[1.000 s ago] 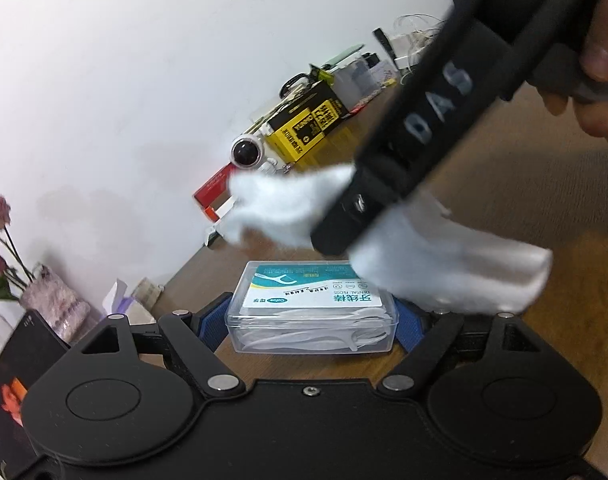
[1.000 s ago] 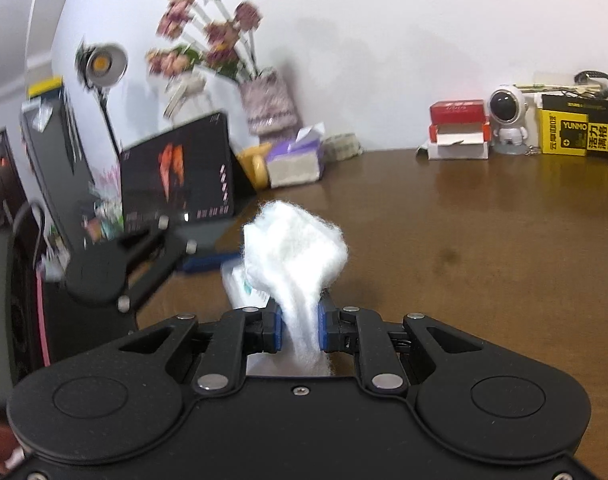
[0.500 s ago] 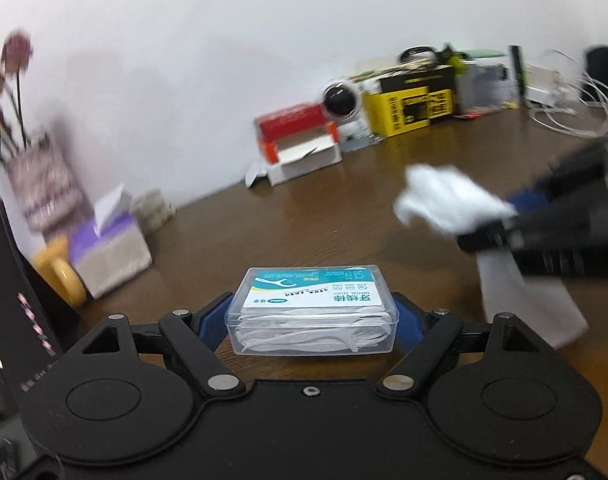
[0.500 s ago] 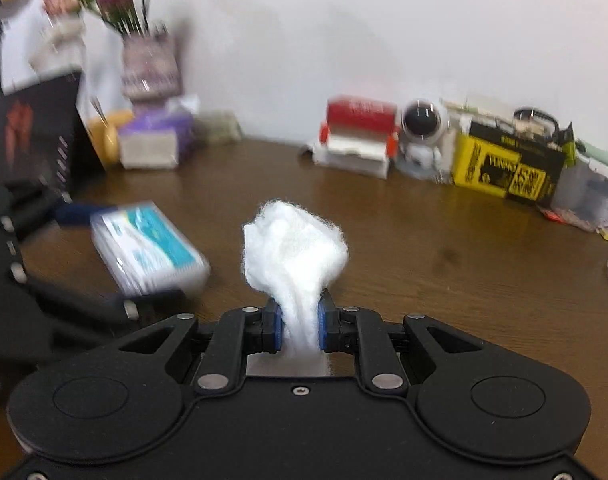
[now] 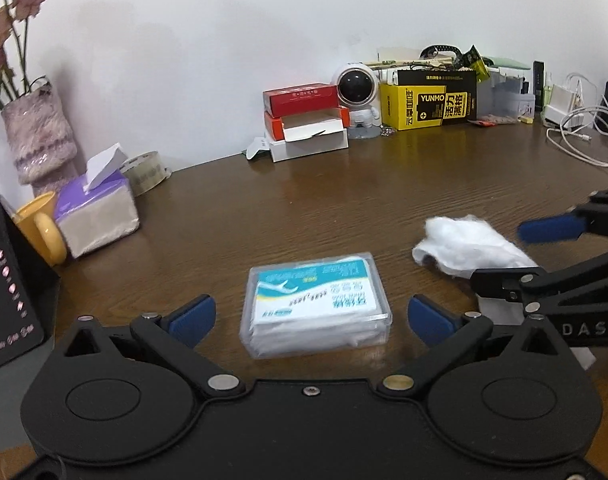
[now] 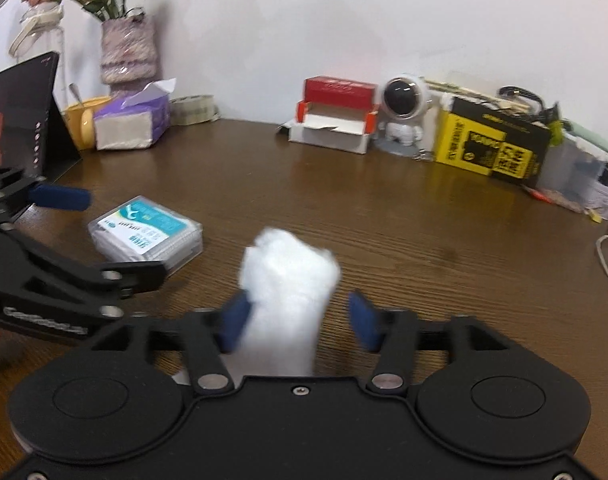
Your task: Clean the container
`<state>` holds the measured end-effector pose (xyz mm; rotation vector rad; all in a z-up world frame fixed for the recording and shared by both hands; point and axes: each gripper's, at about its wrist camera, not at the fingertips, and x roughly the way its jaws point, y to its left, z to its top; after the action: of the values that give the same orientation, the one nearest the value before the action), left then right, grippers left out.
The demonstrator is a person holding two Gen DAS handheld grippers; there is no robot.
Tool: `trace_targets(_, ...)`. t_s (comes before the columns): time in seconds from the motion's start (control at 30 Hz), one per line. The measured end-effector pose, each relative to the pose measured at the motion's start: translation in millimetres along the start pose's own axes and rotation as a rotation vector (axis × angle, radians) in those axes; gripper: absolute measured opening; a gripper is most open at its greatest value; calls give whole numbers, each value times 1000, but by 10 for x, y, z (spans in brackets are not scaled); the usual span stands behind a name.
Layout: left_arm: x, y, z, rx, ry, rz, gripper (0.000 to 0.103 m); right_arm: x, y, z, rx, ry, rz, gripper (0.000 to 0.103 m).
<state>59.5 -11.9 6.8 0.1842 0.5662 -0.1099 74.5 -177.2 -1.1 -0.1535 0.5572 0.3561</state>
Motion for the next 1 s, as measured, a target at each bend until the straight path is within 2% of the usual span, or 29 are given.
trace_targets(0.1,-140,63,-68,-24,4,-14,103,-77,-15,-37,12,-17,-17,97)
trace_targets(0.2,-271,99,-152,-49,27,-17,103,-162,27,-89,20,-12,5,103)
trace_targets(0.37,-469,68,-295,-63,48,-45,103,-416,148,-215,34,-9,45,103)
trace_targets(0.47,-565,34,-357,-70,52,-58,103,-564,212,-298,35,0,39,103)
trace_targets(0.63,-597,19,-429,-87,67,-45,103,-629,271,-442,40,54,28,103)
trace_targets(0.73,-544,34,-458,-107,108,-28,103,-679,326,-481,33,59,20,103)
trace_targets(0.8,-544,60,-463,-130,112,-26,103,-651,341,-499,46,96,22,103)
trace_targets(1.0,-585,66,-495,-142,115,-4,103,-663,361,-533,83,101,13,103)
